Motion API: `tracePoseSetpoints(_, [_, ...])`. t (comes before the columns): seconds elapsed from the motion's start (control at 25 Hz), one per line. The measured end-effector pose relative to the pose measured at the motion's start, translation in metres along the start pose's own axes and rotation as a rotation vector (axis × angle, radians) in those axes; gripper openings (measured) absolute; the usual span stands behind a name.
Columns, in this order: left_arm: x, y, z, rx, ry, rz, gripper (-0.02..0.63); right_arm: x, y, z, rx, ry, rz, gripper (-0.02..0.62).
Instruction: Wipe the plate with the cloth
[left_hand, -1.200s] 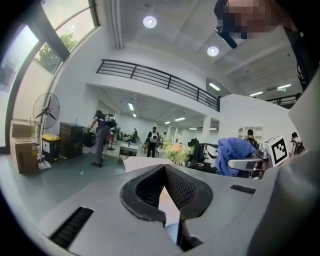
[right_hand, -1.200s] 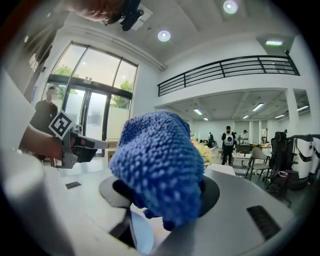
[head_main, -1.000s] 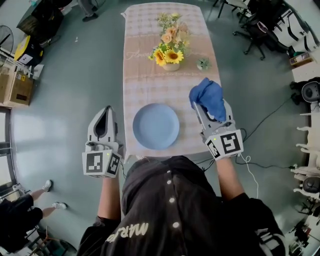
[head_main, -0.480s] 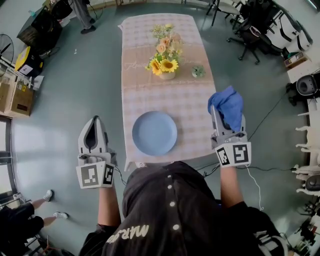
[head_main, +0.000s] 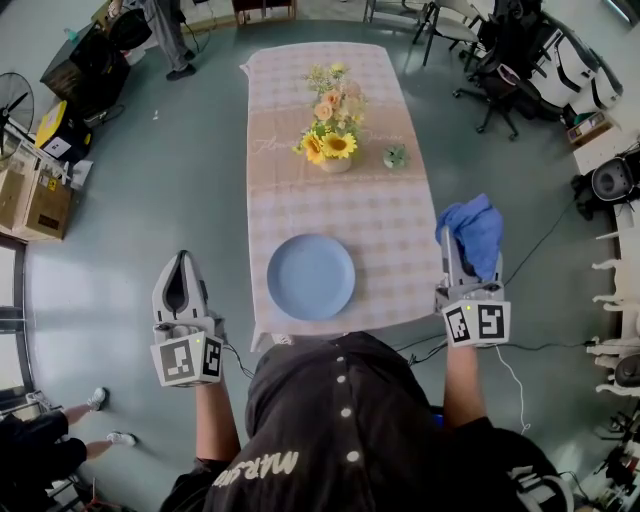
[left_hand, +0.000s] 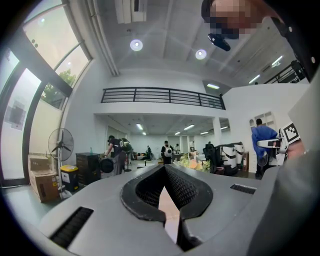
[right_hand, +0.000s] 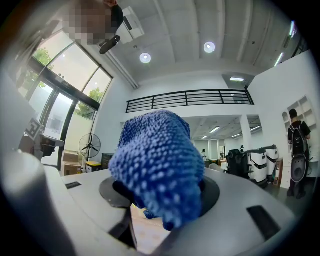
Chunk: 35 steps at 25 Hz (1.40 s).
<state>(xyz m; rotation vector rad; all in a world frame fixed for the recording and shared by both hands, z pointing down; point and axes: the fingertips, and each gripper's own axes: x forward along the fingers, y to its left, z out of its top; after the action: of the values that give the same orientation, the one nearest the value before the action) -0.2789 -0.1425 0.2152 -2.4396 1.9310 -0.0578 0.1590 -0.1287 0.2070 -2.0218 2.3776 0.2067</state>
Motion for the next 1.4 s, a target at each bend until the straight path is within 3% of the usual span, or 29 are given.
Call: tracePoseSetpoints(1.4, [0.002, -0.007, -0.006, -0.009, 0.023, -0.010, 0.017, 0.005, 0.018, -0.011, -0.036, 0.044, 0.054, 0.192])
